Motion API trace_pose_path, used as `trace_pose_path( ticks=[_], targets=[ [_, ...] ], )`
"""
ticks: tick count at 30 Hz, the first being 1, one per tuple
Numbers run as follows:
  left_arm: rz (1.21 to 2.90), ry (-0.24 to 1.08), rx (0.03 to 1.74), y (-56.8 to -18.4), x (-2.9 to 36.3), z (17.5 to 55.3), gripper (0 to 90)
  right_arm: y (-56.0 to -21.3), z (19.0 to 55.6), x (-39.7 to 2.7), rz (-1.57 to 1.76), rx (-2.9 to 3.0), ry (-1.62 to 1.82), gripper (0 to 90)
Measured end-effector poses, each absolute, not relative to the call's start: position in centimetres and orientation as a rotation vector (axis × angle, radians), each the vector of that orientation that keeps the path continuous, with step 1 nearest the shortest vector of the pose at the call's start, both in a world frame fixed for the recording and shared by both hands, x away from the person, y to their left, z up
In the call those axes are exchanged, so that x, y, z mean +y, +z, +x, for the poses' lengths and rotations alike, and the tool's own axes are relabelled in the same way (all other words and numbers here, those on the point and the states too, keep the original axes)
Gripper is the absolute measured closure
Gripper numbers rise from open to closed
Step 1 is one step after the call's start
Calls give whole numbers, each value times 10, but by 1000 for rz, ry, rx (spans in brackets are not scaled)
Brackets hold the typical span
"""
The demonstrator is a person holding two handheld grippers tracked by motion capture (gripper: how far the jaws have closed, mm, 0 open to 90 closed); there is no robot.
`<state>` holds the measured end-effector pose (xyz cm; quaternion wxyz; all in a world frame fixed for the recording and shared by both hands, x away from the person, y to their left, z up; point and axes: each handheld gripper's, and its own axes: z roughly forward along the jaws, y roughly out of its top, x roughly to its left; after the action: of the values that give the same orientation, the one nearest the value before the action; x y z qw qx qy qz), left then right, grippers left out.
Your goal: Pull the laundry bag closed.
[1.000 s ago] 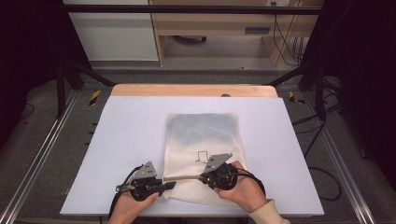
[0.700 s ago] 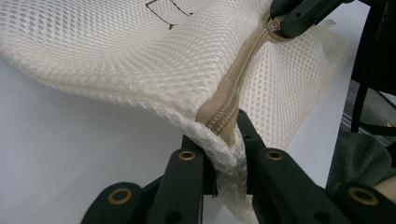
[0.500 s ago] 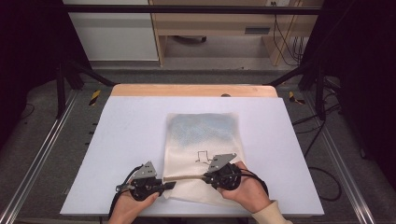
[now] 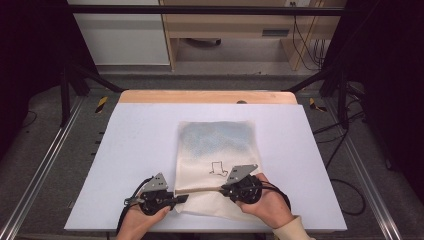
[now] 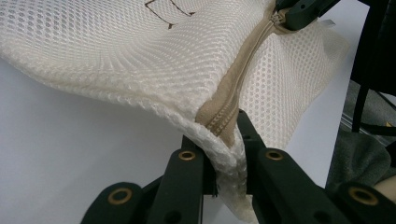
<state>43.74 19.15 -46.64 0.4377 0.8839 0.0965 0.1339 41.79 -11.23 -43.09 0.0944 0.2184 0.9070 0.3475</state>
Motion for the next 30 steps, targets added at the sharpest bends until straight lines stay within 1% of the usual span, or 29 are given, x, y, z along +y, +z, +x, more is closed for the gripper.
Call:
trace_pose_path(
  ticks=[30],
  targets=[
    [2199, 336, 237, -467, 191, 437, 836, -431, 416, -128, 677, 2669, 1030, 821]
  ],
)
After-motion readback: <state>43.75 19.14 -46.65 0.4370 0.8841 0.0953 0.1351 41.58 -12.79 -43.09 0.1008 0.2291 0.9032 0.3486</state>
